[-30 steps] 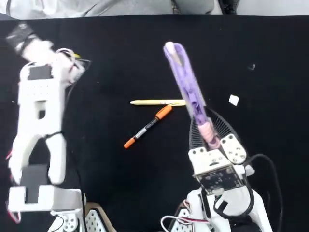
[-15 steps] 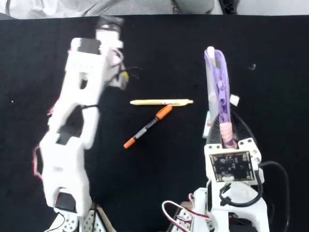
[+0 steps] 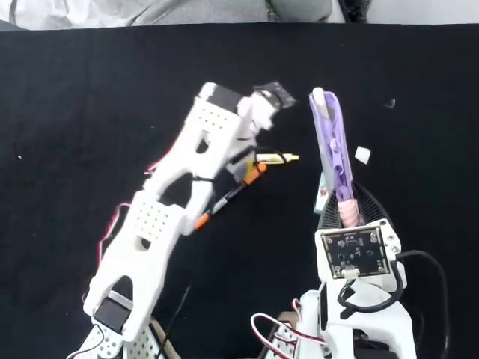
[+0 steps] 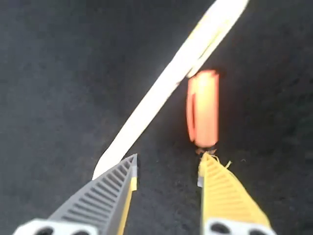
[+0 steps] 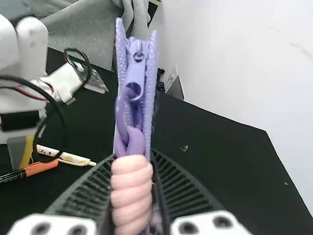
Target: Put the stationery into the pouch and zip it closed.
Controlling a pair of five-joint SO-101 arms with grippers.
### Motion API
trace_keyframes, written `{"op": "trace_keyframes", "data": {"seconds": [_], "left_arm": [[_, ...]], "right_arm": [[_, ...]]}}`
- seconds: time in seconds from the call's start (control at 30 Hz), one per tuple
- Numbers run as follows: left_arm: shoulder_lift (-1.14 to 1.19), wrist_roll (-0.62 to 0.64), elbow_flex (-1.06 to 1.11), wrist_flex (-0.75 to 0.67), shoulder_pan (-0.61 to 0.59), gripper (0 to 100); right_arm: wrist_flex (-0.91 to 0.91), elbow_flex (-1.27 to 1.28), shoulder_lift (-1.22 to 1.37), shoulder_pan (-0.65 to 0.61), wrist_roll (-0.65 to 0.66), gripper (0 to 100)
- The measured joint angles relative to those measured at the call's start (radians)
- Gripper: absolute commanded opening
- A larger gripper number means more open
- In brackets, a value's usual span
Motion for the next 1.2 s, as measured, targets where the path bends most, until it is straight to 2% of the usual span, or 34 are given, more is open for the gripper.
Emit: {"op": "trace_keyframes", "data": {"seconds": [0.43, 0.57, 0.9, 1.2], "left_arm": [[0.172, -0.005, -0.265, 0.006, -0.018, 21], [0.175, -0.005, -0.284, 0.006, -0.02, 21], [0.172, -0.133, -0.285, 0.025, -0.015, 21], [0.172, -0.14, -0.285, -0.055, -0.018, 21]], "right_arm": [[0.014, 0.0, 0.0, 0.0, 0.0, 1.1], [0.014, 0.0, 0.0, 0.0, 0.0, 1.1], [0.014, 0.0, 0.0, 0.0, 0.0, 1.1], [0.014, 0.0, 0.0, 0.0, 0.0, 1.1]]}}
